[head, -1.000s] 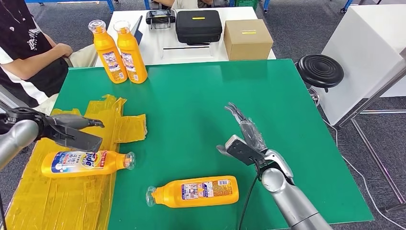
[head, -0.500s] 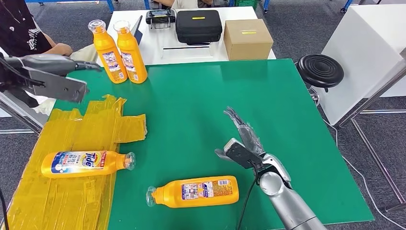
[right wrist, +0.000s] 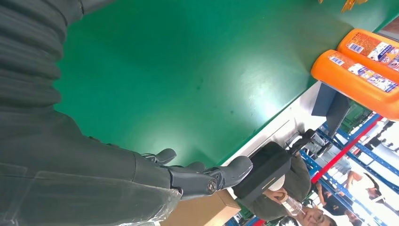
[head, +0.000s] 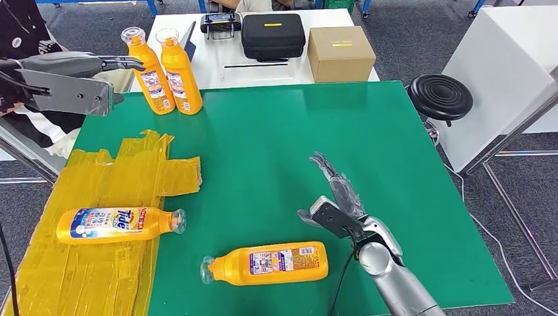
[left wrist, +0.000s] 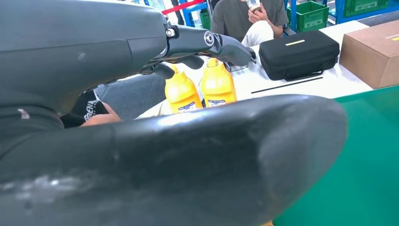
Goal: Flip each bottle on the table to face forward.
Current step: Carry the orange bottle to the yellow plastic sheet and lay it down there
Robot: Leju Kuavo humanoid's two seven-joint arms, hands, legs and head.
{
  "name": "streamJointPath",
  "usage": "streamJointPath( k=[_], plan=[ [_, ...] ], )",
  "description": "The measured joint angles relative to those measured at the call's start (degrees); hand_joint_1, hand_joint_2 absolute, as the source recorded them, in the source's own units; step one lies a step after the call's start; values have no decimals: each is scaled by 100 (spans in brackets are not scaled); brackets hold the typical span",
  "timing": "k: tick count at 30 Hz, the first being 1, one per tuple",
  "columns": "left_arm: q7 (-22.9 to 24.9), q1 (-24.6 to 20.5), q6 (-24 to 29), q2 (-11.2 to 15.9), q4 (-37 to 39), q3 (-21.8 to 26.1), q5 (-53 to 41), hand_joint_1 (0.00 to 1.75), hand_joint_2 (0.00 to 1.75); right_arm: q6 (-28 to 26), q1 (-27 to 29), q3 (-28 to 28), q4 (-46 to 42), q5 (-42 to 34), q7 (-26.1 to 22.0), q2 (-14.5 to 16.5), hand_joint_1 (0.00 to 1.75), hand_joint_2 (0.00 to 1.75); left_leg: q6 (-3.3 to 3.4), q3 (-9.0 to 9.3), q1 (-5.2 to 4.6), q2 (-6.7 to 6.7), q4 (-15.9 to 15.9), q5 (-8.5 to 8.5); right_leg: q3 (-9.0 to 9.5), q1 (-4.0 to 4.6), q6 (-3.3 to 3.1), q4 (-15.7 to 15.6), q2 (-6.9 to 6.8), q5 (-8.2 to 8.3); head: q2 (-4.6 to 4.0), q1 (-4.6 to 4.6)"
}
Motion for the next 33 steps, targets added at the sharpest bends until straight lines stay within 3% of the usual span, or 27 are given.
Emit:
streamJointPath(
  k=[4,8,12,16,19,25,33],
  plan=[
    [40,35,118,-20,1,21,98,0,175,-9,5,-1,-11,46,2,2,0,175,0,0,-1,0,0,0,0,-1,0,-1,0,0,0,0],
    [71,601,1148,-163,8,424,374,0,175,-7,50,45,-78,480,64,42,0,175,-1,5,-6,1,-1,-1,4,-3,0,-1,0,0,0,-1],
    [-527,1810,2202,-503,28,907,-116,0,175,228,-2,346,-179,869,79,50,0,175,-1,13,-7,19,-2,-2,7,-3,0,-2,10,0,0,0],
    [-941,2967,2543,-984,104,1272,-435,0,175,520,-144,825,-403,925,13,13,0,175,-1,10,-7,19,-2,-2,4,-3,0,-2,13,0,0,1],
    [-1135,3494,2588,-1437,377,1575,-415,0,175,822,-293,1266,-680,926,34,-39,0,175,-1,5,-8,17,-1,-3,1,-4,0,-3,12,0,1,-1],
    [-1340,3880,2675,-2270,1203,2216,-402,0,175,1371,-680,2069,-1052,101,22,-111,0,175,0,1,-8,9,-1,-2,1,-4,0,-4,8,0,0,-1],
    [-1441,4089,2682,-2655,1604,2808,-475,0,175,1786,-912,2528,-1050,-498,-127,-196,0,175,0,0,-6,8,-1,-2,0,-1,1,-3,7,0,0,-1]
  ],
)
